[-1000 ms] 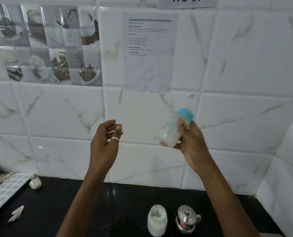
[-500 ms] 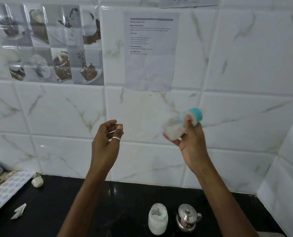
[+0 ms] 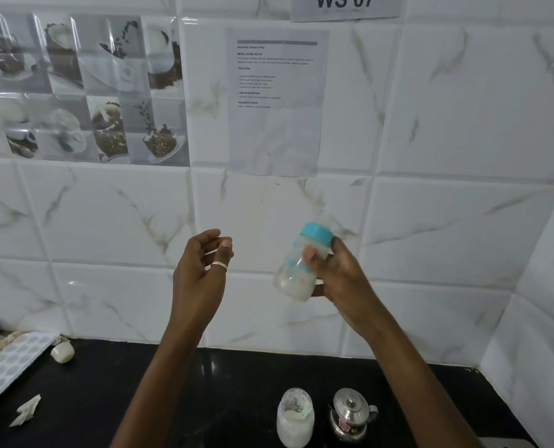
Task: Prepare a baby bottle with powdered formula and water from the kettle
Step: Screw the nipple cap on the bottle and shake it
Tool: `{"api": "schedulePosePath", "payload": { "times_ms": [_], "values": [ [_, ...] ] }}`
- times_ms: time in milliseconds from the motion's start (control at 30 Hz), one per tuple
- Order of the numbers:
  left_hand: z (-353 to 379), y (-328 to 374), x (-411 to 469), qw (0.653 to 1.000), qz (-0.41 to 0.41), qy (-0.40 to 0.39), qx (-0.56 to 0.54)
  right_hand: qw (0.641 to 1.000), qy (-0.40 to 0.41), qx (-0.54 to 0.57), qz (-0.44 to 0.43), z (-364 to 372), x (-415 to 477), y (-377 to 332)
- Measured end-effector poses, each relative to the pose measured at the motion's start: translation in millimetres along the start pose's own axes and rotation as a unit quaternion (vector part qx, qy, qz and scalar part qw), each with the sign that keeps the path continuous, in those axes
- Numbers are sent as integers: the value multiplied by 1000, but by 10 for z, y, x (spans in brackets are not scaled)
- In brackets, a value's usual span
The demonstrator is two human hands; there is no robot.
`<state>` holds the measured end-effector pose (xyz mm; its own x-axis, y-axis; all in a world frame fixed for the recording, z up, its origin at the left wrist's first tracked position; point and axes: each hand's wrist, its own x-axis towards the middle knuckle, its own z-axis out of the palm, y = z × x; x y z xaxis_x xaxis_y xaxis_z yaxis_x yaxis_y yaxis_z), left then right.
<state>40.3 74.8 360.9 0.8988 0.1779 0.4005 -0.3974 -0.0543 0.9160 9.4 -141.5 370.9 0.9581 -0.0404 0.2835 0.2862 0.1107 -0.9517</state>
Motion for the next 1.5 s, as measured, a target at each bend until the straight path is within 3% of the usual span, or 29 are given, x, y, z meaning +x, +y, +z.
{"api": "schedulePosePath", "payload": {
  "times_ms": [100,133,200,333,400,500,567,667,700,833,900,1000,1033,1167,1233,1367,1500],
  "values": [
    [-23,-1,-1,1000,0,3,1,969,115,212,-46,-94,104,-111],
    [-32,-5,3,1000,0,5,1,958,150,236,-64,-122,148,-128],
    [-29,-10,8,1000,-2,6,2,963,160,206,-71,-103,153,-97],
    [37,-4,-6,1000,-4,-1,0,999,34,-2,5,-47,45,16],
    [48,-5,-11,1000,-4,-4,-1,996,59,70,-19,-69,63,-40],
    [26,-16,4,1000,-4,0,0,963,138,223,-64,-112,135,-129],
    [26,-17,18,1000,-7,1,2,974,139,170,-58,-75,137,-82],
    [47,-17,20,1000,-6,-1,2,999,45,-7,6,-19,60,30],
    [51,-18,18,1000,-4,-3,2,999,44,-5,3,-28,59,19],
    [36,-28,26,1000,-1,-1,3,963,146,219,-60,-95,144,-141],
    [31,-34,39,1000,-5,1,3,969,144,189,-65,-81,150,-111],
    [56,-39,50,1000,-5,1,1,999,43,-3,-3,-33,70,-9],
    [61,-41,50,1000,-5,0,2,999,34,-18,0,-46,60,-8],
    [47,-52,51,1000,-4,-4,3,966,133,211,-65,-131,137,-118],
    [36,-54,61,1000,-5,0,0,965,145,202,-80,-135,165,-100],
    [66,-50,66,1000,-7,0,-1,998,58,3,-13,-88,97,-6],
    [58,-55,59,1000,-5,-1,1,972,133,182,-62,-153,137,-105]
  ]
}}
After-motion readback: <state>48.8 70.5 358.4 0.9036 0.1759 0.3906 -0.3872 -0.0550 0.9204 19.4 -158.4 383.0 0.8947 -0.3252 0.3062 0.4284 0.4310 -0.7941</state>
